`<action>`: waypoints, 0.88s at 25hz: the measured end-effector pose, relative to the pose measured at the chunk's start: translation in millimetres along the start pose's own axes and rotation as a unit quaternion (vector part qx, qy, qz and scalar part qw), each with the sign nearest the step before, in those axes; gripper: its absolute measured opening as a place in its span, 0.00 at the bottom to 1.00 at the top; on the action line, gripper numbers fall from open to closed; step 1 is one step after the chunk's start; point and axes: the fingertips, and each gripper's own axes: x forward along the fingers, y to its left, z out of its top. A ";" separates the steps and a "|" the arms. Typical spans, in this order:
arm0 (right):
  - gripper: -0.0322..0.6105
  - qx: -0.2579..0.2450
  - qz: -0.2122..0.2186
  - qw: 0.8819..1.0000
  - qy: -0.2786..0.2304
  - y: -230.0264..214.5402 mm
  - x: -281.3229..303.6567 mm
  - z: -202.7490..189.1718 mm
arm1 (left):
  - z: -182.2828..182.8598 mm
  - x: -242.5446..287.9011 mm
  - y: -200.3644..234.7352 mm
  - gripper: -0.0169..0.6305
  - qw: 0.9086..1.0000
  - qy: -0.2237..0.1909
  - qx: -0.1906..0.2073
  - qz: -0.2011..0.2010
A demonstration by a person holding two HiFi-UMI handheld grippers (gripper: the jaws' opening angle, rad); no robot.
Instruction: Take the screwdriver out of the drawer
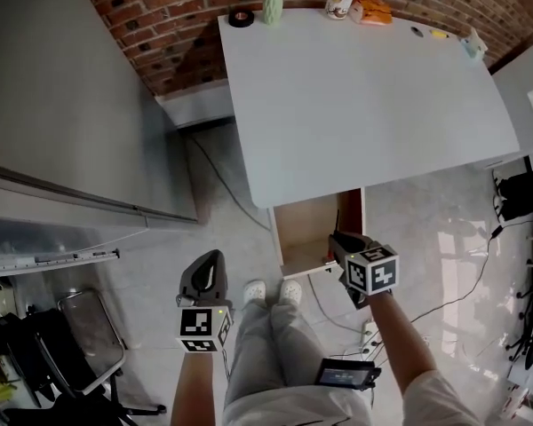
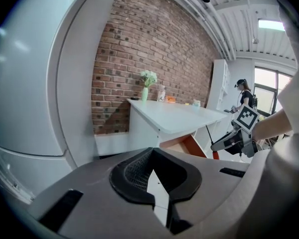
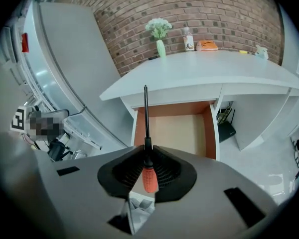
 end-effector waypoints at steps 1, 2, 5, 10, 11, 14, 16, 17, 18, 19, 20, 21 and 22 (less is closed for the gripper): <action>0.14 0.001 0.001 1.000 -0.003 2.2 -5.7 3.0 | 4.6 -2.8 -0.6 0.04 1.000 -0.002 0.001 0.000; 0.14 0.005 0.003 1.000 -0.006 4.3 -10.9 5.4 | 8.6 -5.6 -1.5 0.04 1.000 -0.003 0.002 -0.001; 0.14 0.010 0.009 1.000 -0.022 12.9 -26.1 14.3 | 21.8 -15.4 -4.4 0.04 1.000 -0.009 0.007 -0.003; 0.14 -0.015 0.014 0.998 -0.059 32.5 -69.2 33.3 | 46.8 -37.4 -15.3 0.04 1.000 -0.022 0.013 -0.007; 0.14 -0.025 0.015 0.997 -0.072 36.6 -79.1 39.4 | 51.6 -40.5 -17.0 0.04 1.000 -0.025 0.015 -0.007; 0.14 -0.051 0.015 0.993 -0.107 45.5 -108.8 52.6 | 65.2 -49.9 -20.3 0.04 0.999 -0.033 0.021 -0.008; 0.14 -0.069 0.014 0.989 -0.129 51.8 -129.3 62.2 | 75.7 -57.8 -22.3 0.04 0.999 -0.042 0.022 -0.008; 0.14 -0.078 0.014 0.987 -0.140 54.8 -138.6 67.3 | 81.6 -61.2 -23.1 0.04 0.999 -0.048 0.022 -0.007; 0.14 -0.087 0.013 0.985 -0.150 57.3 -147.1 72.0 | 87.8 -64.1 -23.9 0.04 0.998 -0.055 0.023 -0.006; 0.14 -0.096 0.011 0.982 -0.160 59.4 -155.1 76.2 | 94.0 -66.5 -25.0 0.04 0.998 -0.062 0.023 -0.005; 0.14 -0.104 0.010 0.980 -0.170 61.3 -163.0 80.2 | 100.4 -68.8 -26.4 0.04 0.997 -0.069 0.023 -0.005; 0.14 -0.110 0.008 0.977 -0.181 63.4 -171.1 84.3 | 106.8 -71.1 -28.0 0.04 0.997 -0.077 0.023 -0.005; 0.14 -0.115 0.007 0.974 -0.193 65.8 -179.5 88.6 | 113.4 -73.7 -30.0 0.04 0.996 -0.084 0.023 -0.006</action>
